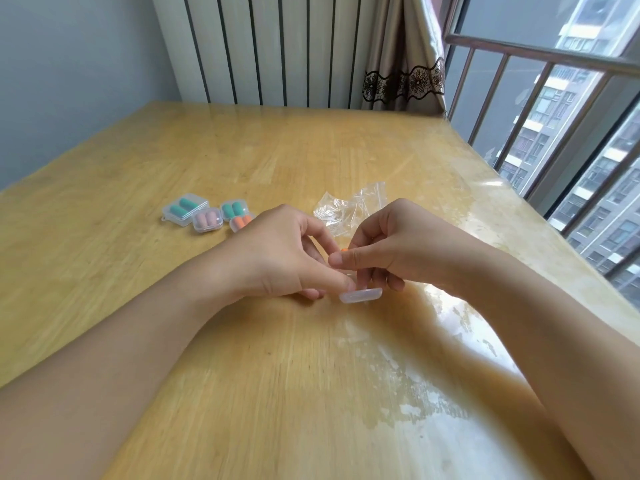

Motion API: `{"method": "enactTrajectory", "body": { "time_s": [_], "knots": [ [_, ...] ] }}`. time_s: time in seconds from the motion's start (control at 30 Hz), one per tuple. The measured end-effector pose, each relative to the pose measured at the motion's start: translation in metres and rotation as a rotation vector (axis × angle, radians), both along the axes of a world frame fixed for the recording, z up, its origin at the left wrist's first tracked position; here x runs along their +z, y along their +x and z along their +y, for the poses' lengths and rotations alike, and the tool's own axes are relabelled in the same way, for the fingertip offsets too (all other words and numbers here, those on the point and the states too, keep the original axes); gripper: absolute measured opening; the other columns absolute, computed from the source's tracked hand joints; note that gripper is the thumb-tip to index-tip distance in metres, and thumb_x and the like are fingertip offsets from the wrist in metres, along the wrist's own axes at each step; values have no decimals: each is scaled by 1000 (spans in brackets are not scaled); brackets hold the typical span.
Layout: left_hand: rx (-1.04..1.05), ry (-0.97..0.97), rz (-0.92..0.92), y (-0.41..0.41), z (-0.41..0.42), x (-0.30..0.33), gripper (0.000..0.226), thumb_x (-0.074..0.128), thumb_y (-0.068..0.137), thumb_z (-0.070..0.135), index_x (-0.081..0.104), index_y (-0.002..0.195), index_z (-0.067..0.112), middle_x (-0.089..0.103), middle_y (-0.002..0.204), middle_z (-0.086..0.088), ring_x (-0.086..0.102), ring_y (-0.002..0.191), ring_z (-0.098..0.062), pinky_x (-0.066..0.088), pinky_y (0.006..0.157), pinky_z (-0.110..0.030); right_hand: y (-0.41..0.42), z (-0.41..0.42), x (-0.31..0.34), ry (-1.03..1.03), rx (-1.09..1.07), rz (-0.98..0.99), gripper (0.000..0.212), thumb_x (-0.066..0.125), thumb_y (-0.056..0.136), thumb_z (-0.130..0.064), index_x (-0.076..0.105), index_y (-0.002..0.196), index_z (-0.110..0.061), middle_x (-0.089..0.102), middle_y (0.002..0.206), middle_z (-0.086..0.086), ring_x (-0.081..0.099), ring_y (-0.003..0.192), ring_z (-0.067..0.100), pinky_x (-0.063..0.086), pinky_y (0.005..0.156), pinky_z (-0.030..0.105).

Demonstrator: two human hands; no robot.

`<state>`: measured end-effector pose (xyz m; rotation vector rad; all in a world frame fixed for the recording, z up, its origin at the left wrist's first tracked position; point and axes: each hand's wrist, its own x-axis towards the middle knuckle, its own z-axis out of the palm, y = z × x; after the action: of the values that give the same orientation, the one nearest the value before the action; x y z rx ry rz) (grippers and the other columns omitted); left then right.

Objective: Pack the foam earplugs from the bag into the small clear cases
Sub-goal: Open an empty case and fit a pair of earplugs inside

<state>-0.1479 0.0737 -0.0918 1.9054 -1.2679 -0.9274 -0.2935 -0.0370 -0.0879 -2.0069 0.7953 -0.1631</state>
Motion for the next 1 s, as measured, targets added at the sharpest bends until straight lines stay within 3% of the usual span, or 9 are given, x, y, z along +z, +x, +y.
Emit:
{"method": "enactTrajectory", "body": {
  "time_s": [0.1, 0.27, 0.37, 0.57, 0.67, 0.87, 1.0],
  "knots": [
    [32, -44, -44, -3, -1, -3, 31, 94, 63, 23, 74, 84, 14, 75, 69, -2, 71, 58, -12, 63, 65, -30, -1, -4, 1, 15, 0, -27, 32, 83, 80, -29, 75, 83, 2, 68, 61, 6, 57, 50, 13, 44, 46, 23],
    [20, -39, -58, 1, -2, -4, 19, 90, 69, 19, 75, 79, 13, 75, 70, -2, 73, 60, -16, 65, 73, -40, -11, -13, 11, -7, 139, -58, 10, 76, 86, -15, 81, 95, -12, 64, 69, 7, 60, 65, 14, 50, 56, 25],
    [22, -48, -68, 0, -3, -5, 11, 85, 74, 13, 74, 77, 12, 74, 67, -2, 73, 60, -15, 65, 73, -41, -13, -13, 9, -66, 208, -31, 18, 74, 85, -4, 80, 98, -13, 68, 76, 18, 64, 66, 13, 55, 64, 25],
    [22, -50, -56, 0, -4, -6, 16, 83, 74, 11, 73, 87, 12, 75, 68, -3, 72, 60, -16, 65, 71, -42, -13, -13, 8, -135, 249, 35, 18, 84, 78, -14, 75, 94, -18, 74, 85, 15, 62, 66, 16, 50, 65, 34],
    [21, -53, -33, 1, -4, -7, 20, 84, 74, 11, 72, 90, 11, 73, 66, -1, 72, 62, -16, 65, 70, -41, -12, -13, 6, -139, 247, 34, 20, 85, 77, -17, 73, 93, -18, 75, 85, 12, 63, 68, 18, 50, 67, 38],
    [10, -33, 8, 2, -4, -7, 24, 87, 73, 15, 73, 93, 13, 75, 69, 0, 72, 62, -13, 64, 67, -31, -12, -16, 3, -140, 251, 20, 24, 87, 76, -13, 79, 97, -22, 69, 74, 0, 58, 63, 9, 45, 61, 26],
    [-4, -12, 42, 3, -3, -5, 26, 86, 75, 16, 72, 96, 12, 74, 69, 0, 71, 62, -11, 59, 61, -23, -14, -19, 5, -95, 235, 9, 28, 88, 74, -17, 79, 99, -25, 68, 79, 0, 58, 67, 11, 44, 67, 33]
  ]
}}
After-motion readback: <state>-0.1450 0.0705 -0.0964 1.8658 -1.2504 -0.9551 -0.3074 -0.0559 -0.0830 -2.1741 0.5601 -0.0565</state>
